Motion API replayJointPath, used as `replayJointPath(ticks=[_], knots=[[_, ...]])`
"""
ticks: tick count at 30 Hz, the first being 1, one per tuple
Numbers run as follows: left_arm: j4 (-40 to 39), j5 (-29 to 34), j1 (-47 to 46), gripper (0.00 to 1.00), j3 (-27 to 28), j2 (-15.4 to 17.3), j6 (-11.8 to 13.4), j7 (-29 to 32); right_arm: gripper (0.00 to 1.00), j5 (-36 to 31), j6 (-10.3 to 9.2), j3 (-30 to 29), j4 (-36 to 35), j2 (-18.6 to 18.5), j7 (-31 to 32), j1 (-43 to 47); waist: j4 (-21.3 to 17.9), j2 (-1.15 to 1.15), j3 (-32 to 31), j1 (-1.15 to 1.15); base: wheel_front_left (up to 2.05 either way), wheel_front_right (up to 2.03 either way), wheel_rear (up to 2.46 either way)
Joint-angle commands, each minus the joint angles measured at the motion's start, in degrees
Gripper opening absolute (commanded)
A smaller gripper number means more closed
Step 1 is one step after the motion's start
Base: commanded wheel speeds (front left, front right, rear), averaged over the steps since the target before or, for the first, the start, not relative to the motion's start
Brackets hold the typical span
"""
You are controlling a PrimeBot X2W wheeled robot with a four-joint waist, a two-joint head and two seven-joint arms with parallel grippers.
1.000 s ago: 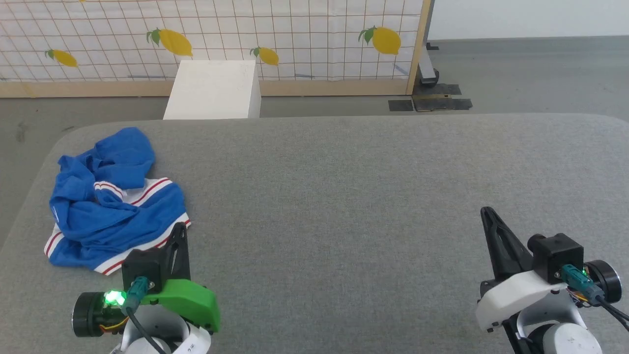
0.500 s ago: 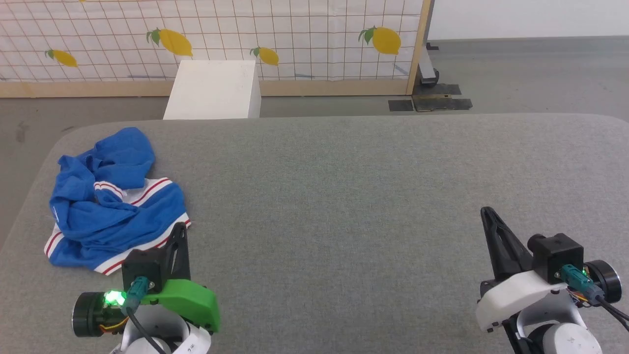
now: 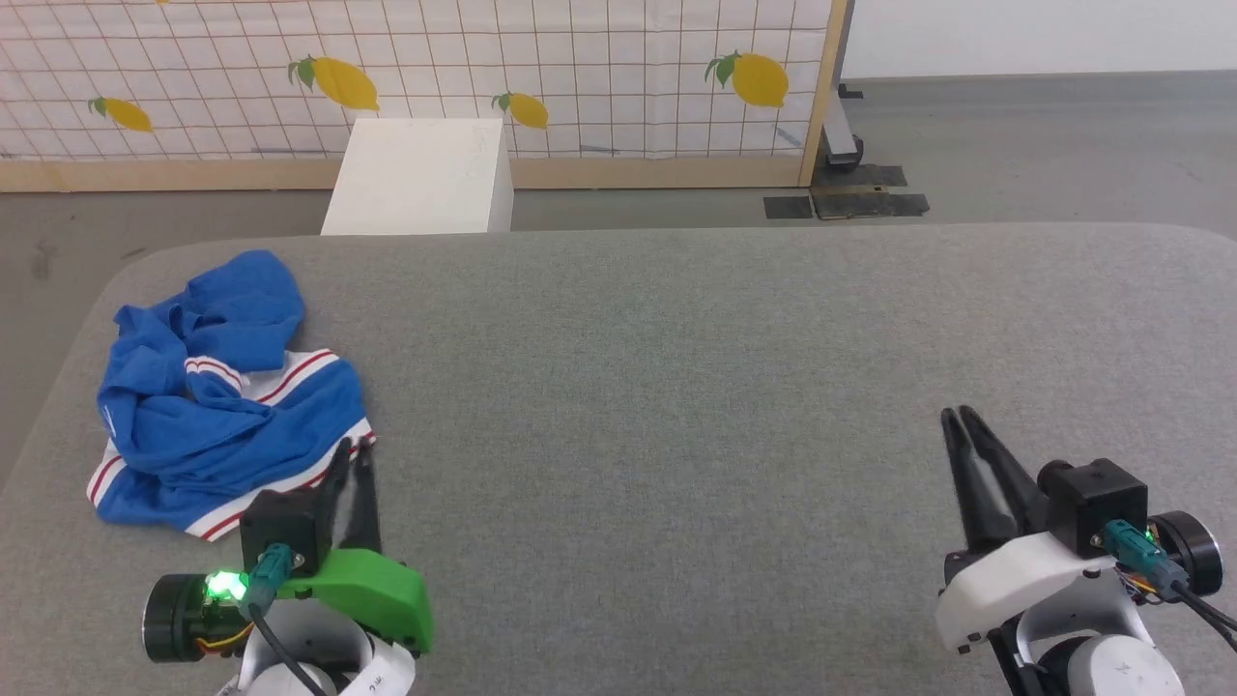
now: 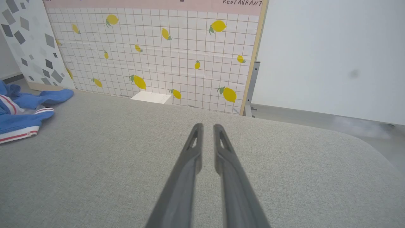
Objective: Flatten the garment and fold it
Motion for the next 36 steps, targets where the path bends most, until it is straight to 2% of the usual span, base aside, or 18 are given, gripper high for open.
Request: replayJointPath(ticks=[1,36], knots=[[0.0,-0.1,0.0,1.00,0.0,0.0,0.0,0.0,1.00,0.0,0.00,0.0,0.0,0.0,0.0,0.0,0.0,0.00,0.0,0.00,0.00,0.00,0.00],[1.9,-2.0,0.7,1.00,-1.8,-0.1,0.3,-4.0,1.00,4.6,-0.02,-2.4,2.3,0.0,-4.0,1.3,0.3,0.00,0.0,0.00,0.00,0.00,0.00]])
